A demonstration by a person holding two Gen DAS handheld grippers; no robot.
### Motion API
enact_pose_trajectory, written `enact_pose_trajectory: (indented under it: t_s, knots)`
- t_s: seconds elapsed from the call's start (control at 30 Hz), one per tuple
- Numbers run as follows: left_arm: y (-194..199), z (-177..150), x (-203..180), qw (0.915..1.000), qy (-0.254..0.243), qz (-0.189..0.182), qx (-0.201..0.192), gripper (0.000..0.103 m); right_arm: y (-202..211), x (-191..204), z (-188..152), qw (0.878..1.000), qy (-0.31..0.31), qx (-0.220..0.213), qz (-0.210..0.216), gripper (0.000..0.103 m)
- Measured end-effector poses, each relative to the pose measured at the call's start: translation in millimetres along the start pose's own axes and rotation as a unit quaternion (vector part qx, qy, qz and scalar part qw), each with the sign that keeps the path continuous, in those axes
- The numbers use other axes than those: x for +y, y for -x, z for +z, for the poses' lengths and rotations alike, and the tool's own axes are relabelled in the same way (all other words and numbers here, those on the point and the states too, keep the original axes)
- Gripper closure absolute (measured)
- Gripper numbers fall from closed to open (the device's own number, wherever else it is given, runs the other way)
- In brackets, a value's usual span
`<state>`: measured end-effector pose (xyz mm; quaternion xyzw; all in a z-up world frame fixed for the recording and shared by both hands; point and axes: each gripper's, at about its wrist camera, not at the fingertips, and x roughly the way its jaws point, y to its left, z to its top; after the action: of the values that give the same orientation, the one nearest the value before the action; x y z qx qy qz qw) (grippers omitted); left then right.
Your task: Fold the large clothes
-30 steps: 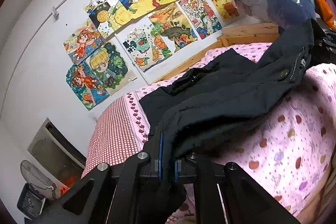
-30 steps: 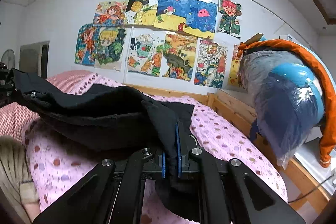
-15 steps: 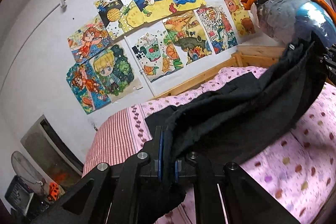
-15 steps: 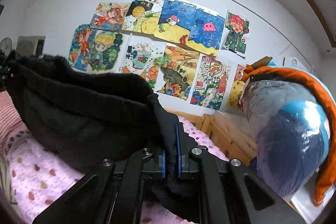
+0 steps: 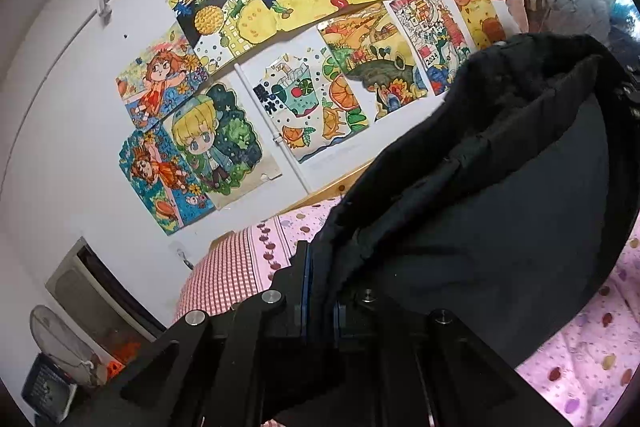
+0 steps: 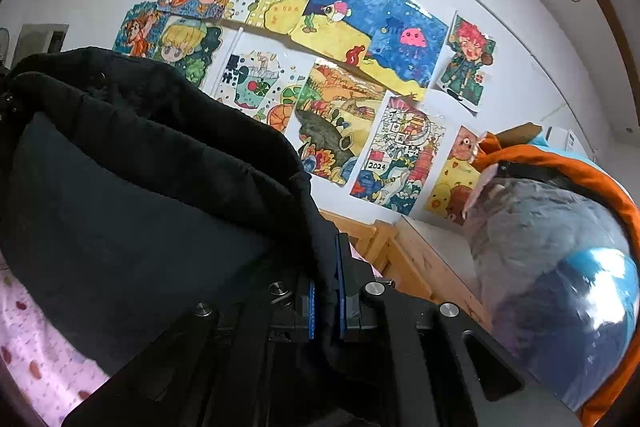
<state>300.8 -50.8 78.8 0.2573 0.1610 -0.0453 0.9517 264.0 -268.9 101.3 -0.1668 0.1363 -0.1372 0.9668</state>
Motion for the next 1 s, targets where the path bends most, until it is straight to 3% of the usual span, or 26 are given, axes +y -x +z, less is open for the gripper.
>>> enact_pose_trajectory:
  t_s: [0.57,0.8,1.0]
  knots:
    - [-144,24,-14,0.9985,-0.021,0.030,0.042,0.095,-142,38,12,0.999,0.027,0.031,-0.009,0.096]
    - [-206,31,-27,0.9970,-0.017,0.036,0.066,0.095,-202,58,3,0.995,0.078,0.052,-0.023,0.096]
    - [-251,30,-41,0.9951,-0.002,0.030,0.094,0.095,-240,67,-11,0.993,0.076,0.087,-0.010,0.096]
